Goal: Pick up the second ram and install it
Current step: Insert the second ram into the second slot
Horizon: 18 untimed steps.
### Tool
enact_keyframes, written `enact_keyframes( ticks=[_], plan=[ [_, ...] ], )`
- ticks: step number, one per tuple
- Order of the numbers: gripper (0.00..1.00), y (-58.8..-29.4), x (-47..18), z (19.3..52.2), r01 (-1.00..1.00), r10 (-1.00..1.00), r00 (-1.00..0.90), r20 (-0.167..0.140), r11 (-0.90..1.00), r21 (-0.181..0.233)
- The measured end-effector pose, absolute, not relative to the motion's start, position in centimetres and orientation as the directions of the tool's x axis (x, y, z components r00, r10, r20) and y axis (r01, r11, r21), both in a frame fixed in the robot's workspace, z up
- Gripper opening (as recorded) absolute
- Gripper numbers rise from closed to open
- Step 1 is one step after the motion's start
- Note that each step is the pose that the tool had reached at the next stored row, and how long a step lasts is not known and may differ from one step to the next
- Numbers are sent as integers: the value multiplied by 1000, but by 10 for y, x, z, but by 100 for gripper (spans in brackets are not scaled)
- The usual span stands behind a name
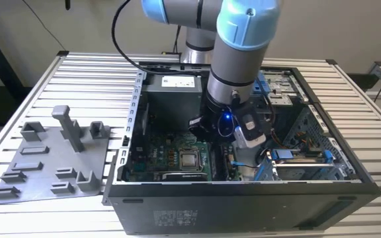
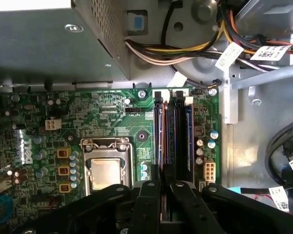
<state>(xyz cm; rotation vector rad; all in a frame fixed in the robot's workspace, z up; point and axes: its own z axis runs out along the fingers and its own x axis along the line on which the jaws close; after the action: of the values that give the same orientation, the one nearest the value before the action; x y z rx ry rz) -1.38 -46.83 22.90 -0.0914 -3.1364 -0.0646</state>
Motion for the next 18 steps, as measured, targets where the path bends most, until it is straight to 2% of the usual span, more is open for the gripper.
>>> enact_keyframes(
  ticks=[18],
  plan=[
    [14, -468, -10, 219, 58, 58, -998, 4, 997, 41]
  ],
)
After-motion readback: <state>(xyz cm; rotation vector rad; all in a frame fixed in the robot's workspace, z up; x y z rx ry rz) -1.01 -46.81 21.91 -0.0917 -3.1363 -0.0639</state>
